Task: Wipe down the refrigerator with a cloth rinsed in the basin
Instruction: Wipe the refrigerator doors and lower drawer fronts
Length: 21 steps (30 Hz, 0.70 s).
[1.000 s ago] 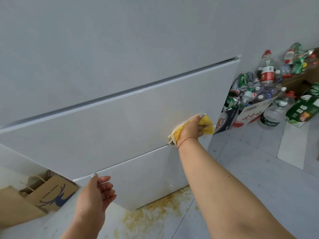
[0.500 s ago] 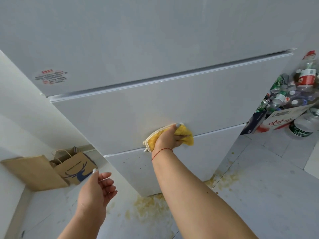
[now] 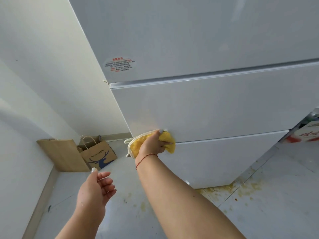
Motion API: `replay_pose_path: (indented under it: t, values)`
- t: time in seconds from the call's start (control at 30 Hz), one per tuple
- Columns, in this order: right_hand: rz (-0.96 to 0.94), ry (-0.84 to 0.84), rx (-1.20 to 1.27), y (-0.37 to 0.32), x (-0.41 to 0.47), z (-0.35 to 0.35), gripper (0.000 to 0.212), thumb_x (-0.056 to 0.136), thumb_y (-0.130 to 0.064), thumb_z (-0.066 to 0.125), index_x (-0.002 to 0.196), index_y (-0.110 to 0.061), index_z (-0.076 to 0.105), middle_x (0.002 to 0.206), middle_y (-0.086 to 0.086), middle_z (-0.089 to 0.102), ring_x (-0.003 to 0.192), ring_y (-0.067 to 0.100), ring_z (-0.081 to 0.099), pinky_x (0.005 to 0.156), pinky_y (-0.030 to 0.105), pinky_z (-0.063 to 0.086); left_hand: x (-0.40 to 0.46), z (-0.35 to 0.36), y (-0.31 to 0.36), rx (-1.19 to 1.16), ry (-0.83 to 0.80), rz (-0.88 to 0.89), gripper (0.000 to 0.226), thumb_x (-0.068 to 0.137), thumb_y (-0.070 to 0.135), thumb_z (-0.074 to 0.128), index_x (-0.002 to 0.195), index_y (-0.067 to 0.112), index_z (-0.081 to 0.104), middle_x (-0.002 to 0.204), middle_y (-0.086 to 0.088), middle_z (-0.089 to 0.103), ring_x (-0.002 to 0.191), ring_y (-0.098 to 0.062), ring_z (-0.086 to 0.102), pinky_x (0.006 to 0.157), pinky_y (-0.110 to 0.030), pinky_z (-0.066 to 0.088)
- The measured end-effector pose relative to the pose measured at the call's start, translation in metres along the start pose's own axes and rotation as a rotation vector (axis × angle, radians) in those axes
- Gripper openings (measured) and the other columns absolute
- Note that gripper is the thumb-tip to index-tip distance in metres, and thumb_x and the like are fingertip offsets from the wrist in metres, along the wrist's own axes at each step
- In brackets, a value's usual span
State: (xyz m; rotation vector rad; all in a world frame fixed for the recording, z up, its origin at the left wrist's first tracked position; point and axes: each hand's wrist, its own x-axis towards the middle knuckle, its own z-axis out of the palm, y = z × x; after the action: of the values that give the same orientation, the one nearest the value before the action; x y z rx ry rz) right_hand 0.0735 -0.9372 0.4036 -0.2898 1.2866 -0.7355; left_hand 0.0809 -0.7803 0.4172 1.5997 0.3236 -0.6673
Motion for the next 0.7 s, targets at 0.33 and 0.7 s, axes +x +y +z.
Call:
replay_pose_path:
  t: [0.33, 0.7]
  values:
    - [0.317, -0.495, -0.007, 0.027, -0.024, -0.019, 0.059, 0.094, -0.058, 0.037, 0.132, -0.014, 0.043, 0.124, 0.010, 0.054, 0.099, 0.025, 0.060, 0.085, 0.034, 0.053, 0.010, -0.002, 0.010, 0.001, 0.003, -0.002, 0.047, 0.101, 0.042, 0.032, 0.080, 0.009, 0.056, 0.066, -0.008, 0.049, 0.057, -0.021, 0.046, 0.058, -0.033, 0.043]
    - [0.285, -0.950, -0.023, -0.062, -0.032, -0.107, 0.055, 0.084, -0.043, 0.051, 0.121, -0.004, 0.063, 0.120, 0.020, 0.063, 0.112, 0.036, 0.058, 0.098, 0.045, 0.044, -0.034, 0.039, 0.008, -0.068, -0.280, -0.091, 0.056, 0.096, 0.056, 0.034, 0.104, 0.008, 0.061, 0.083, -0.011, 0.063, 0.075, -0.025, 0.058, 0.079, -0.039, 0.048]
